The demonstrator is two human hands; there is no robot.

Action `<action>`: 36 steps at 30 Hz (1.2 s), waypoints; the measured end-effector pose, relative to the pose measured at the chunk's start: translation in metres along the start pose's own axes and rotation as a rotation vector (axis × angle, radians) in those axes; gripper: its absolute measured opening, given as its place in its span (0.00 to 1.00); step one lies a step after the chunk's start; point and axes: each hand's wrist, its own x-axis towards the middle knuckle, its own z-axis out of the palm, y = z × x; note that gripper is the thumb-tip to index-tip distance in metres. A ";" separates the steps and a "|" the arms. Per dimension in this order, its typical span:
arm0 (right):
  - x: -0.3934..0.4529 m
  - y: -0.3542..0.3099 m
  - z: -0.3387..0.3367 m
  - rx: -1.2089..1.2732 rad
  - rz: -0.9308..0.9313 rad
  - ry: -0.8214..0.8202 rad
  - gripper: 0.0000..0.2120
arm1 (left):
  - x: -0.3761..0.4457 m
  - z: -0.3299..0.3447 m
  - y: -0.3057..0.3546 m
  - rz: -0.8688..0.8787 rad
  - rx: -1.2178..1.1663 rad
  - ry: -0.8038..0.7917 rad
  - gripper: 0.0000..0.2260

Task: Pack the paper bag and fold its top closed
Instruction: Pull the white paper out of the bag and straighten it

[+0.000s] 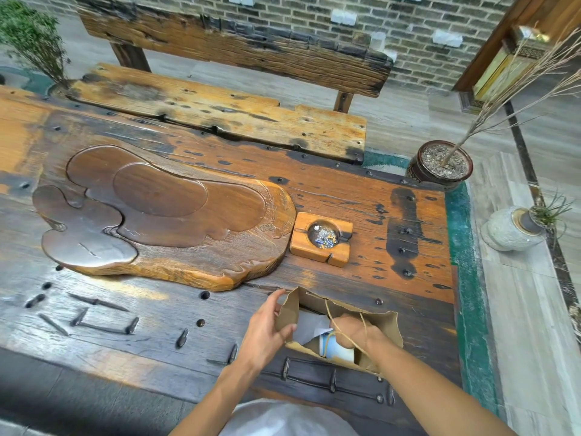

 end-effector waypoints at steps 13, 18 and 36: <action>-0.068 0.012 -0.040 0.243 -0.165 0.112 0.14 | 0.005 0.004 0.003 0.040 0.034 -0.050 0.29; -0.088 0.029 -0.046 0.116 -0.187 0.222 0.11 | 0.006 0.005 0.010 0.078 0.050 -0.042 0.30; -0.235 0.030 -0.132 -0.047 -0.349 0.279 0.08 | -0.009 -0.034 0.120 0.472 0.054 -0.203 0.32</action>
